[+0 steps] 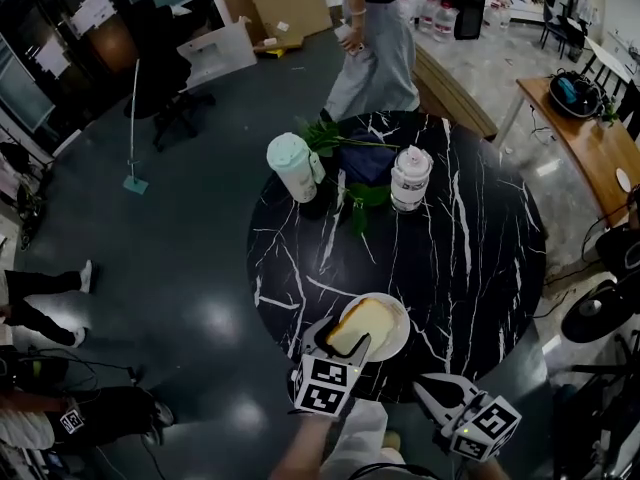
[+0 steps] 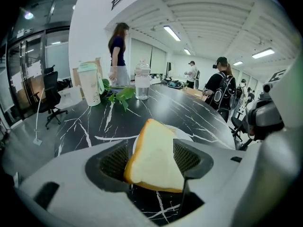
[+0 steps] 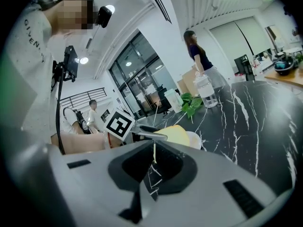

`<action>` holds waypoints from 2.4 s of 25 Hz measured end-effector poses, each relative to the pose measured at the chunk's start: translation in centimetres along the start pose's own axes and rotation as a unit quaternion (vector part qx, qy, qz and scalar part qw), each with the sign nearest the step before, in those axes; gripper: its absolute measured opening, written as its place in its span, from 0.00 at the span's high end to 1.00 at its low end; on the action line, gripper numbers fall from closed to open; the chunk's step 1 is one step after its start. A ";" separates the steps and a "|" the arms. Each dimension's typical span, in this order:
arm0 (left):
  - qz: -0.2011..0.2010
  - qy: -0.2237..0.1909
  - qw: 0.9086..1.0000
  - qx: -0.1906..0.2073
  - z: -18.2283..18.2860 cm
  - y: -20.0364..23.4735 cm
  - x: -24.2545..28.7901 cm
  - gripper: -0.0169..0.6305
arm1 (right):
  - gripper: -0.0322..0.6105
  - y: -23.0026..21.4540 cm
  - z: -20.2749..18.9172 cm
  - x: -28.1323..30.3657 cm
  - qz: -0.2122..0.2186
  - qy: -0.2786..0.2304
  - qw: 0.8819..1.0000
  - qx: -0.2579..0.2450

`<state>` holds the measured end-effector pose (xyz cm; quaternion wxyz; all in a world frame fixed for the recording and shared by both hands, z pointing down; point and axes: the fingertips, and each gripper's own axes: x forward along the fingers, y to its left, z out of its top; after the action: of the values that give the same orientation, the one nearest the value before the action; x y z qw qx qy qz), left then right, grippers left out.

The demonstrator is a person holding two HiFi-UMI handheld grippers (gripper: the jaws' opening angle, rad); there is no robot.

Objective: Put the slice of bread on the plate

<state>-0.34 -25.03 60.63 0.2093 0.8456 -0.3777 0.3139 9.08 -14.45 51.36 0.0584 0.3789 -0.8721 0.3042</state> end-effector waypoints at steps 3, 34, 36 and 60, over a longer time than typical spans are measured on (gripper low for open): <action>-0.008 0.002 1.000 -0.003 -0.4 -0.3 0.5 0.53 | 0.93 0.3 0.0 0.1 0.003 0.001 1.000 0.001; 0.010 -0.098 0.986 0.137 1.6 -3.2 -3.8 0.69 | 0.93 2.4 -0.9 1.3 0.011 0.012 0.999 -0.032; 0.021 -0.115 0.982 0.149 1.9 -3.4 -4.8 0.84 | 0.93 2.5 -0.8 1.4 0.007 0.011 0.999 -0.049; -0.005 -0.175 0.979 0.102 1.7 -7.7 -12.9 0.96 | 0.93 6.3 2.5 0.4 0.014 0.005 0.987 -0.160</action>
<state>-0.40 -14.65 49.64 0.0543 0.9062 -0.3703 0.1969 4.74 -12.80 46.40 0.1184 0.3511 -0.9144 0.1630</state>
